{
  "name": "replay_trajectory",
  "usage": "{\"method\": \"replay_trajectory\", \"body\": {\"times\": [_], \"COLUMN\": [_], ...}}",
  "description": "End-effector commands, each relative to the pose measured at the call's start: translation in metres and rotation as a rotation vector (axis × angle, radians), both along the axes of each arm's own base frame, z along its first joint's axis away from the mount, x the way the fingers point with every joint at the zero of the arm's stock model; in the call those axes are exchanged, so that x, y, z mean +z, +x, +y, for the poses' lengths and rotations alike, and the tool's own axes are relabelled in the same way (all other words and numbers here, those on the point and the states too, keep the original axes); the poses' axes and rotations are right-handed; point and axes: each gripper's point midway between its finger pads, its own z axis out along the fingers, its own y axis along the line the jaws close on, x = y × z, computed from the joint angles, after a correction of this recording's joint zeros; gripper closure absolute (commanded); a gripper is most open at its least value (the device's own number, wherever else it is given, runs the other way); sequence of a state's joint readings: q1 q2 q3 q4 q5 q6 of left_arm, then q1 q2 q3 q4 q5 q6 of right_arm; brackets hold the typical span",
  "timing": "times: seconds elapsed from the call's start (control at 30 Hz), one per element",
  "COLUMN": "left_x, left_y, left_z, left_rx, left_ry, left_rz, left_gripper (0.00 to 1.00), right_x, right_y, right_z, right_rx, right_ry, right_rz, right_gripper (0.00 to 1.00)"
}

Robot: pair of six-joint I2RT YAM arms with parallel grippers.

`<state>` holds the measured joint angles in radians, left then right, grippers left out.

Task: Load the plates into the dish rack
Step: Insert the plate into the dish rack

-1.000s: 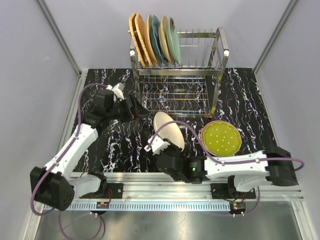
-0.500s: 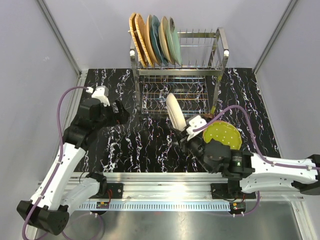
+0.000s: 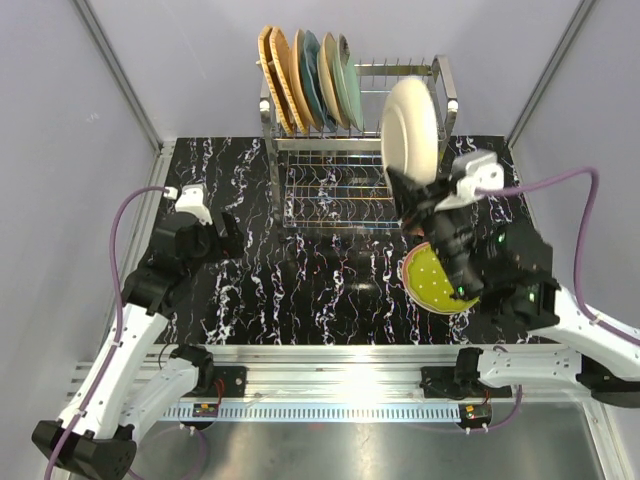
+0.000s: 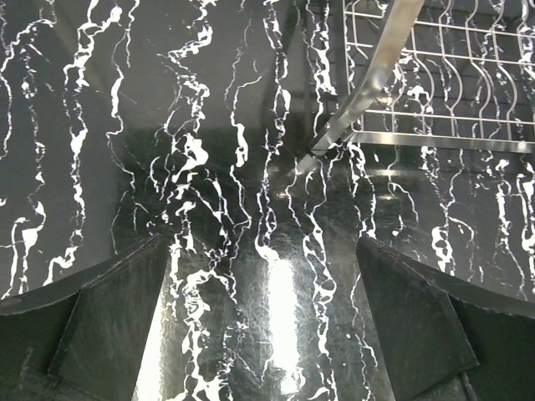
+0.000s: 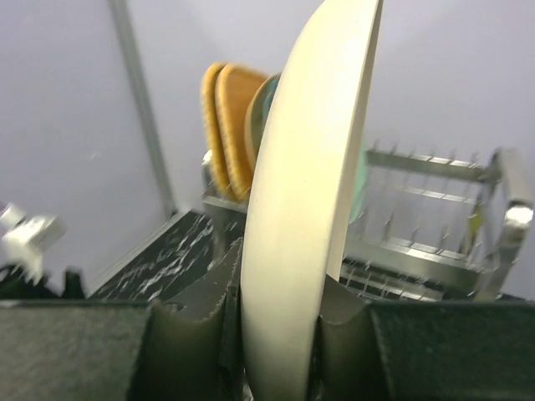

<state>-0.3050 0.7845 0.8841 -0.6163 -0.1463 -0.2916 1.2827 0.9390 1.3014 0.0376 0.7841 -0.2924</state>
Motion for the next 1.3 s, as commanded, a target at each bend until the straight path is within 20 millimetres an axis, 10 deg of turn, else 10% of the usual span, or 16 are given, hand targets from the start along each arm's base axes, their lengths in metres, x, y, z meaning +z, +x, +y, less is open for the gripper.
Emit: {"method": "replay_trajectory", "body": {"times": [0.0,0.53,0.8,1.27], "left_x": [0.014,0.010,0.008,0.000], "left_y": [0.006,0.006,0.006,0.008], "left_z": [0.008,0.014,0.012,0.013], "left_rx": [0.031,0.055,0.044,0.050], "left_ry": [0.020,0.044,0.039,0.054], "left_rz": [-0.074,-0.065,-0.058,-0.022], "left_gripper": [0.01,0.01,0.01,0.01], "right_x": [0.046,0.080,0.040,-0.016], "right_y": [0.021,0.185,0.242,0.282], "right_z": [-0.010,0.007,0.022,0.012], "right_rx": [-0.038,-0.062,-0.052,-0.126], "right_ry": [0.038,0.056,0.009,-0.025], "right_rz": [-0.080,-0.067,0.027,0.118], "right_gripper": [0.84,0.88,0.87,0.87]}}
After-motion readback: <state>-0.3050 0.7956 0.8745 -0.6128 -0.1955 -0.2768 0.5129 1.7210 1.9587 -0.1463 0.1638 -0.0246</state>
